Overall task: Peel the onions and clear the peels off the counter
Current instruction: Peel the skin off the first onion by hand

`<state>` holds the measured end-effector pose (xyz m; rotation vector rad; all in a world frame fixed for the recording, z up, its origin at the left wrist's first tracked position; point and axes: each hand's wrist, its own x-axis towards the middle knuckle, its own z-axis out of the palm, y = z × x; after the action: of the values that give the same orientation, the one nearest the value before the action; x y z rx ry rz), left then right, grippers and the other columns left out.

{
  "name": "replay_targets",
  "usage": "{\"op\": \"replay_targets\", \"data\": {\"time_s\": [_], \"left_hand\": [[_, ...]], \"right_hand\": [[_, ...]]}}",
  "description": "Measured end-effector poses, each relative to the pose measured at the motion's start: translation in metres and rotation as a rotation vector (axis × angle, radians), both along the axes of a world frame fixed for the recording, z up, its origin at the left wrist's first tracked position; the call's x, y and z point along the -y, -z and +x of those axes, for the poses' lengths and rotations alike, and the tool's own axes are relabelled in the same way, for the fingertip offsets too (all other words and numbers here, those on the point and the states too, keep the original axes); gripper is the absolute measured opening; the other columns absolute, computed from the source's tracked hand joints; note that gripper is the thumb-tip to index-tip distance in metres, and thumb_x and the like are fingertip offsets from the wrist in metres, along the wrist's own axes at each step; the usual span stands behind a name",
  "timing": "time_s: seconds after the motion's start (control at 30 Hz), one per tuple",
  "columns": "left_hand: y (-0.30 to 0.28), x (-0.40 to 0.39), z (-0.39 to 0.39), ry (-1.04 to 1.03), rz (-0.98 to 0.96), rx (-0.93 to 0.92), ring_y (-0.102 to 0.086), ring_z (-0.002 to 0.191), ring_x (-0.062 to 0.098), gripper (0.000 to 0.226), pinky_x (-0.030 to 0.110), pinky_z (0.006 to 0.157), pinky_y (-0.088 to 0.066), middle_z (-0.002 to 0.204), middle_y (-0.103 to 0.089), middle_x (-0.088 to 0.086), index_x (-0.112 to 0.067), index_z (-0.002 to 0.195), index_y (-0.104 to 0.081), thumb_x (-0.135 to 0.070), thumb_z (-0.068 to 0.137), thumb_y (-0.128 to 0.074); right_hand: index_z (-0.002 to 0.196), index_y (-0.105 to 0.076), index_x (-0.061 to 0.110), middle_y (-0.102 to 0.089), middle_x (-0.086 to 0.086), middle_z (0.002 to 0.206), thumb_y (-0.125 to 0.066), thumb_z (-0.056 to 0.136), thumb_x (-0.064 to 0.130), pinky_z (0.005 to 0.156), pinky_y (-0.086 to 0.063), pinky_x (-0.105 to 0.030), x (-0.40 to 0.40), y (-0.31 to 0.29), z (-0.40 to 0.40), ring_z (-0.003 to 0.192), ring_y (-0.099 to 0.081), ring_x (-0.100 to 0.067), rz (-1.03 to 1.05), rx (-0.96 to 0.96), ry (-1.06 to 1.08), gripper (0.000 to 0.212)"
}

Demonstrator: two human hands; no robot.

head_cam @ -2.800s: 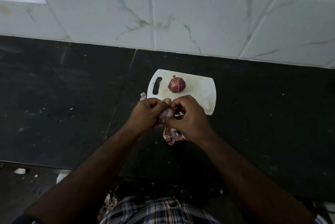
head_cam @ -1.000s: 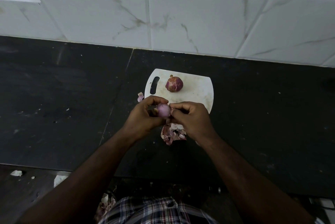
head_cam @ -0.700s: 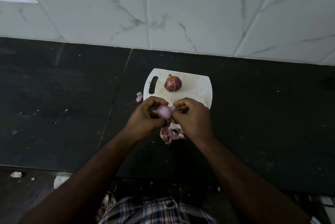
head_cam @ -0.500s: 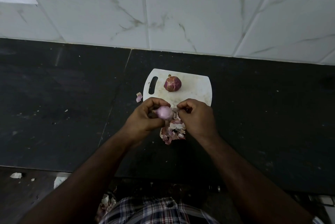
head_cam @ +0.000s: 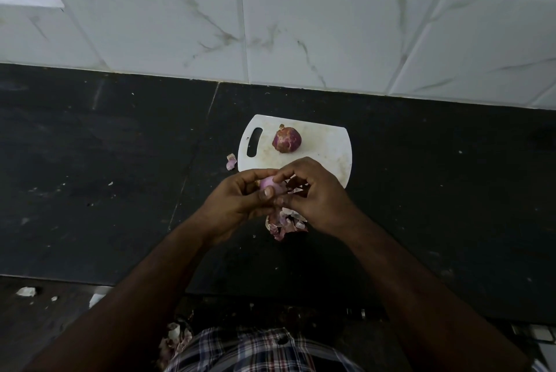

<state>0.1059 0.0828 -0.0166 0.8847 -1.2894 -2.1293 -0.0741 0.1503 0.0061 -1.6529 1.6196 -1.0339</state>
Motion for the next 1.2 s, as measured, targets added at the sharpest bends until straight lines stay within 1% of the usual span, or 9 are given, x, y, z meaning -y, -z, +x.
{"op": "replay_targets", "data": {"time_s": [0.1,0.2,0.3,0.43,0.53,0.73,0.9,1.0,1.2], "left_hand": [[-0.0019,-0.0009,0.0003,0.023,-0.008,-0.004,-0.07,0.099,0.025,0.04,0.03,0.079,-0.061,0.117,-0.071,0.017,-0.007,0.125,-0.063,-0.01,0.085,-0.066],[-0.0015,-0.0012,0.0014,0.018,-0.003,-0.01,-0.071,0.095,0.023,0.042,0.029,0.075,-0.06,0.115,-0.07,0.019,-0.003,0.127,-0.062,-0.012,0.086,-0.065],[-0.0012,0.0009,0.0029,0.007,0.001,0.017,-0.071,0.096,0.022,0.047,0.026,0.074,-0.058,0.117,-0.069,0.02,-0.004,0.131,-0.06,-0.016,0.086,-0.067],[-0.0027,0.0047,0.004,0.036,0.001,0.0,-0.072,0.094,0.021,0.041,0.028,0.075,-0.06,0.111,-0.073,0.014,-0.003,0.127,-0.061,-0.01,0.087,-0.064],[-0.002,0.0047,0.005,0.054,-0.02,0.011,-0.072,0.095,0.023,0.039,0.031,0.077,-0.061,0.113,-0.073,0.014,-0.005,0.125,-0.063,-0.01,0.087,-0.064],[-0.0035,0.0027,0.0031,0.041,-0.043,0.044,-0.071,0.093,0.02,0.047,0.026,0.073,-0.059,0.115,-0.07,0.018,-0.003,0.13,-0.06,-0.014,0.085,-0.067],[-0.0062,0.0063,0.002,0.072,-0.083,0.075,-0.07,0.095,0.022,0.046,0.03,0.08,-0.06,0.114,-0.071,0.016,-0.006,0.127,-0.062,-0.016,0.083,-0.069],[-0.0077,0.0045,0.0016,0.082,-0.111,0.09,-0.071,0.093,0.021,0.043,0.029,0.078,-0.06,0.112,-0.072,0.015,-0.008,0.125,-0.064,-0.018,0.083,-0.07],[-0.0085,0.0012,0.002,0.083,-0.115,0.114,-0.071,0.091,0.018,0.044,0.026,0.073,-0.058,0.11,-0.073,0.012,-0.008,0.125,-0.064,-0.017,0.082,-0.07]], "right_hand": [[0.094,-0.06,0.037,-0.057,0.008,0.103,-0.081,0.077,0.015,0.084,-0.056,-0.036,0.0021,-0.0022,-0.0023,0.095,-0.06,-0.004,0.054,-0.03,-0.059,0.034],[0.086,-0.057,0.032,-0.055,0.006,0.097,-0.08,0.078,0.015,0.079,-0.056,-0.032,0.0046,-0.0048,-0.0029,0.09,-0.059,-0.008,0.078,-0.071,-0.096,0.03],[0.081,-0.058,0.025,-0.056,0.002,0.093,-0.08,0.078,0.013,0.078,-0.055,-0.036,0.0049,-0.0032,-0.0026,0.087,-0.059,-0.012,0.058,-0.084,-0.088,0.025],[0.098,-0.06,0.03,-0.057,0.01,0.105,-0.08,0.079,0.014,0.08,-0.052,-0.019,0.0037,-0.0032,-0.0013,0.095,-0.057,0.0,0.055,-0.016,-0.079,0.032],[0.099,-0.061,0.033,-0.058,0.01,0.105,-0.08,0.079,0.016,0.078,-0.049,-0.012,0.0047,-0.0045,-0.001,0.094,-0.056,0.004,0.045,-0.044,-0.087,0.032],[0.084,-0.06,0.024,-0.057,0.004,0.093,-0.08,0.076,0.006,0.076,-0.056,-0.032,0.0035,-0.0008,-0.0029,0.087,-0.06,-0.01,0.023,-0.076,-0.078,0.029],[0.095,-0.061,0.022,-0.055,0.011,0.099,-0.082,0.075,0.007,0.075,-0.05,-0.017,0.0026,-0.002,-0.0021,0.09,-0.057,-0.004,-0.015,-0.031,-0.082,0.032],[0.099,-0.064,0.024,-0.056,0.012,0.101,-0.081,0.077,0.011,0.078,-0.051,-0.019,0.0018,-0.0031,-0.0018,0.092,-0.057,-0.001,-0.002,-0.061,-0.087,0.031],[0.091,-0.06,0.026,-0.059,0.008,0.096,-0.081,0.077,0.012,0.078,-0.051,-0.023,0.0017,-0.0038,-0.0043,0.09,-0.056,-0.003,0.041,-0.105,-0.092,0.029]]}}
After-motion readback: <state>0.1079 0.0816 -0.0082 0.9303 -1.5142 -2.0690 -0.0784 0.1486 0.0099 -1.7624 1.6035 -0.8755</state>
